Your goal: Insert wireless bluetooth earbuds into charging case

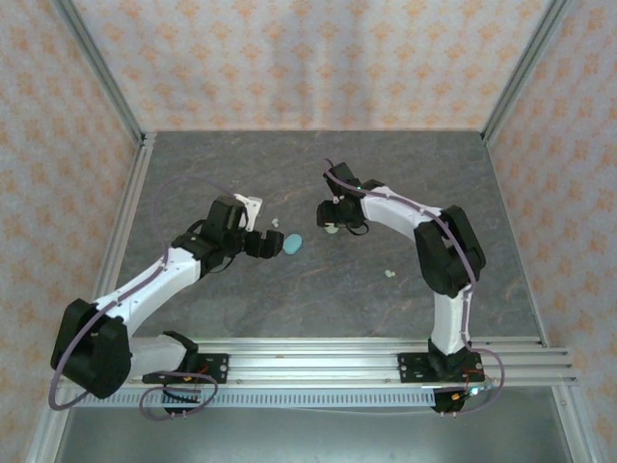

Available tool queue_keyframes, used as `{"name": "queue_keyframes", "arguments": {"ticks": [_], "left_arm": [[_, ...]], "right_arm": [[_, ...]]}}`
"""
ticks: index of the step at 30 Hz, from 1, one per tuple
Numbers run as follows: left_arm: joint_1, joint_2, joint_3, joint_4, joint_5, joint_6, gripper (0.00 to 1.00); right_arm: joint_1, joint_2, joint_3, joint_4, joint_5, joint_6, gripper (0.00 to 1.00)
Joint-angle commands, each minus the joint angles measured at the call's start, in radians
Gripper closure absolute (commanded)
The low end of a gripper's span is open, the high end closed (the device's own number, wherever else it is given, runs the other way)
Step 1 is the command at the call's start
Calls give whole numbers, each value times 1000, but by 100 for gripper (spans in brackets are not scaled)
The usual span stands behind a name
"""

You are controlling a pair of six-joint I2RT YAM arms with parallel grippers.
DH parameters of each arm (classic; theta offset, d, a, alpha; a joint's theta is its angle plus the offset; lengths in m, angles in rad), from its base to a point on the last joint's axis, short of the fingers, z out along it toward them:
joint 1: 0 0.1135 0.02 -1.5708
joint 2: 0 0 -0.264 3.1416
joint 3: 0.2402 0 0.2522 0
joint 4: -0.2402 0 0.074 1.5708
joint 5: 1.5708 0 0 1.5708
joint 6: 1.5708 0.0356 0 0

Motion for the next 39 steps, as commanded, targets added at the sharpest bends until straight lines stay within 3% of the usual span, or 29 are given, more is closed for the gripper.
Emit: {"name": "queue_keyframes", "arguments": {"ticks": [1, 9, 14, 19, 27, 31, 39], "left_arm": [[11, 31, 38, 22, 28, 26, 5], [11, 89, 41, 46, 27, 34, 6], [11, 103, 46, 46, 25, 39, 6], [12, 98, 45, 42, 29, 42, 7], [11, 45, 4, 49, 47, 18, 7], [11, 0, -28, 45, 58, 7, 7], [11, -78, -59, 0, 85, 8, 7]], "right_arm": [[1, 50, 64, -61, 33, -48, 37], [1, 137, 137, -101, 11, -85, 37], [0, 146, 136, -113, 13, -97, 49], [1, 94, 105, -130, 12, -124, 63], [7, -72, -50, -136, -131, -102, 67], [62, -146, -164, -150, -190, -232, 78], [236, -153, -223, -257, -74, -457, 78]]}}
